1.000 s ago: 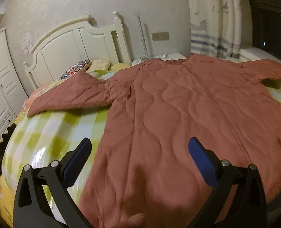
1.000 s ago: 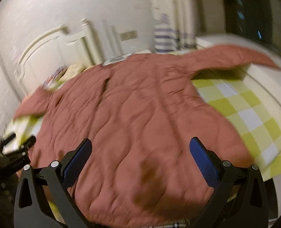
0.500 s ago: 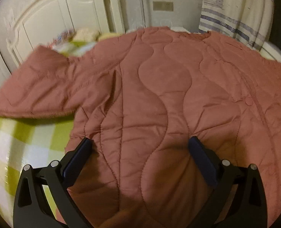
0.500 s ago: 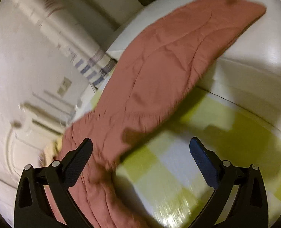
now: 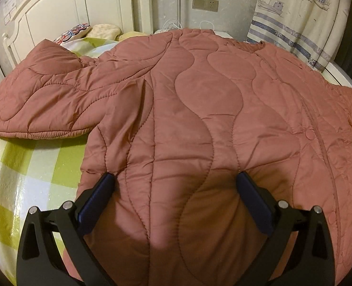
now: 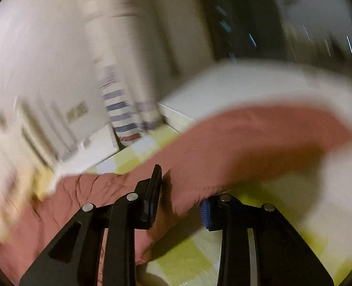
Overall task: Fold large clothes
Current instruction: 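Grasp the sleeve with the right gripper and lift it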
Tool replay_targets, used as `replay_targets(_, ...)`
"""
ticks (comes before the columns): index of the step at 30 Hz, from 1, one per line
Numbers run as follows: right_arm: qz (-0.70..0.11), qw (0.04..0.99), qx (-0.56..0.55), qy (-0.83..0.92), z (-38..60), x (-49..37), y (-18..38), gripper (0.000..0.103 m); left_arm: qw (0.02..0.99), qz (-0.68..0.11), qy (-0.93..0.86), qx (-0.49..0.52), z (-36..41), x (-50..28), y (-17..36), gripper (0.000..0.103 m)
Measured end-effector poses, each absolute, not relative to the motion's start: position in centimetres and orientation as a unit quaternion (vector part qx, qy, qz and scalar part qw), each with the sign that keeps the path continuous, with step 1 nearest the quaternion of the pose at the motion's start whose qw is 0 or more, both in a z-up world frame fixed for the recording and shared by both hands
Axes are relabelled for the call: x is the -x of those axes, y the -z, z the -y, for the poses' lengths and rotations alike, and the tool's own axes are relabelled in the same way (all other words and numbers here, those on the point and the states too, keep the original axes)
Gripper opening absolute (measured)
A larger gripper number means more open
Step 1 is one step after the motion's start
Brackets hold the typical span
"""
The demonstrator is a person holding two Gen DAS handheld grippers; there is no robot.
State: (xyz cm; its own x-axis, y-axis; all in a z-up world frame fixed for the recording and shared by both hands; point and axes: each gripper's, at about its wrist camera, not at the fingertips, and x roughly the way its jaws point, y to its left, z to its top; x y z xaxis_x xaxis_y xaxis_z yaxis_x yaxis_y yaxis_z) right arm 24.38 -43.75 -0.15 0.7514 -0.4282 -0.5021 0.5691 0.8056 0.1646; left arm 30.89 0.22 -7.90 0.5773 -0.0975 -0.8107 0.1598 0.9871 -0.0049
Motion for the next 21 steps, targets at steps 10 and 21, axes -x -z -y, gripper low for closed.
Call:
replay_targets(10, -0.354, 0.841, 0.399, 0.093, 18.2, -30.4, 10.5, 0.05, 0.888, -0.453, 0.077, -0.027, -0.6, -30.7, 7.8, 0.101)
replay_targets(21, -0.338, 0.939, -0.016, 0.062, 34.3, -25.9, 4.5, 0.092, 0.889, -0.451, 0.08, -0.022, -0.9, -30.4, 7.7, 0.101)
